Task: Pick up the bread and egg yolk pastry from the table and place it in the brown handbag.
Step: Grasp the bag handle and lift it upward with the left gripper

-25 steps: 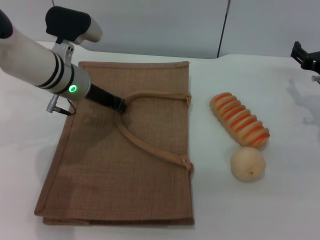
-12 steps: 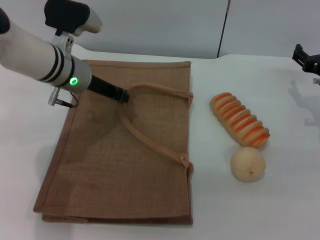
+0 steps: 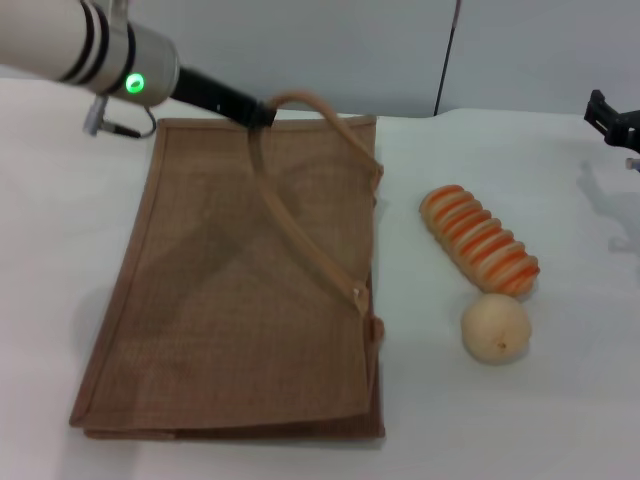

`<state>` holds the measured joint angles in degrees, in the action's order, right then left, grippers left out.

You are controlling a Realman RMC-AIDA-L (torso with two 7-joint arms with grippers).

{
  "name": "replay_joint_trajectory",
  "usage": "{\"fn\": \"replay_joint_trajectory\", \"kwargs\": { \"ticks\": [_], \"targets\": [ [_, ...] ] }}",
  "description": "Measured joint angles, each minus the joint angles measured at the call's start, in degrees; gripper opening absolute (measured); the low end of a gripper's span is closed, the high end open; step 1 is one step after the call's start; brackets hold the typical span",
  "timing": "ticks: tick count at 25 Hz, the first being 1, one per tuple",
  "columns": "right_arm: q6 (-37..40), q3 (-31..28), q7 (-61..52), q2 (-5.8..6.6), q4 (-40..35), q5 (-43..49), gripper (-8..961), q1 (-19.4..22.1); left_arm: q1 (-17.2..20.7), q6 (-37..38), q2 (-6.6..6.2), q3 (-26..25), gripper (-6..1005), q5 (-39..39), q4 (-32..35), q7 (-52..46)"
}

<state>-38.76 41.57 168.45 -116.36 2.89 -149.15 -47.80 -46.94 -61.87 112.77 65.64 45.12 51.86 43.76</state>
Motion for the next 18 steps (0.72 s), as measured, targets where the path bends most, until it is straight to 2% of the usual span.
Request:
{"fn": "replay_joint_trajectory", "kwargs": {
  "ticks": [9,14,18],
  "targets": [
    [0.00,0.00,0.04,0.00,0.21,0.01,878,0.09,6.40,-8.27,0.86,0.00,117,1.10,27.39,-3.68],
    [0.00,0.00,0.04,0.00,0.27,0.00,878,0.58,7.76,-11.50,0.98,-1.00,117,0.85,36.05,-6.31],
    [-0.04,0.00,0.03,0.00,0.24,0.00,878,0.64,7.63,-16.21,1.14,-3.97,116,1.31,41.93,-7.11]
  ]
}}
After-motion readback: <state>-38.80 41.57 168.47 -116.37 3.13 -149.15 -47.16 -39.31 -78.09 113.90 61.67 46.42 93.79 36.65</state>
